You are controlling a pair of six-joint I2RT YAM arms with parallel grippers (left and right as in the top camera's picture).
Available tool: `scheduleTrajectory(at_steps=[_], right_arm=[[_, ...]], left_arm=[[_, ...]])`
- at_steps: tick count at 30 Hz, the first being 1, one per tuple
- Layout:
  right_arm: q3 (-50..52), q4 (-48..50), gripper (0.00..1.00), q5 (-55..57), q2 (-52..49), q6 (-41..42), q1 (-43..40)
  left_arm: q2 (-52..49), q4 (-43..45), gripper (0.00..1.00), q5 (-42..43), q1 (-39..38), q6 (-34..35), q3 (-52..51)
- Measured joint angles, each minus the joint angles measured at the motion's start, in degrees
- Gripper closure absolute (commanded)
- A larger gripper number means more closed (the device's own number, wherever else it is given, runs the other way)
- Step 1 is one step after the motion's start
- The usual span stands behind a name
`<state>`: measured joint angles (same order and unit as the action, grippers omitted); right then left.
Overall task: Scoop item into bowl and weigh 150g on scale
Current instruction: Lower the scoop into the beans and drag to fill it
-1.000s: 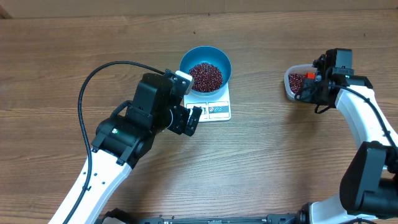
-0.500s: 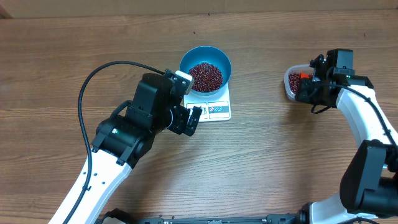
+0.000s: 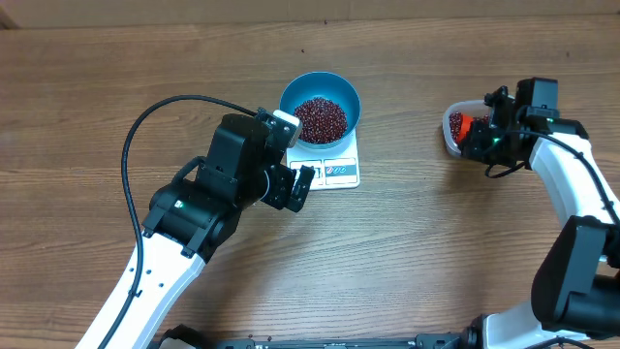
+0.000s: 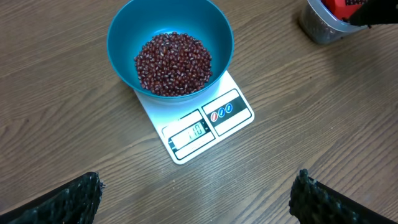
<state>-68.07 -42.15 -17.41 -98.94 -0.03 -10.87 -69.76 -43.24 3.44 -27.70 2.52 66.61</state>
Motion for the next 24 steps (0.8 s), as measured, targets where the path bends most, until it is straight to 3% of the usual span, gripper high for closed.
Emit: scheduleTrajectory(at_steps=[24], right_arm=[[0.0, 0.15, 0.96, -11.34, -0.46, -2.36, -5.29]], left_arm=[[0.0, 0.0, 0.0, 0.02, 0.0, 0.0, 0.0]])
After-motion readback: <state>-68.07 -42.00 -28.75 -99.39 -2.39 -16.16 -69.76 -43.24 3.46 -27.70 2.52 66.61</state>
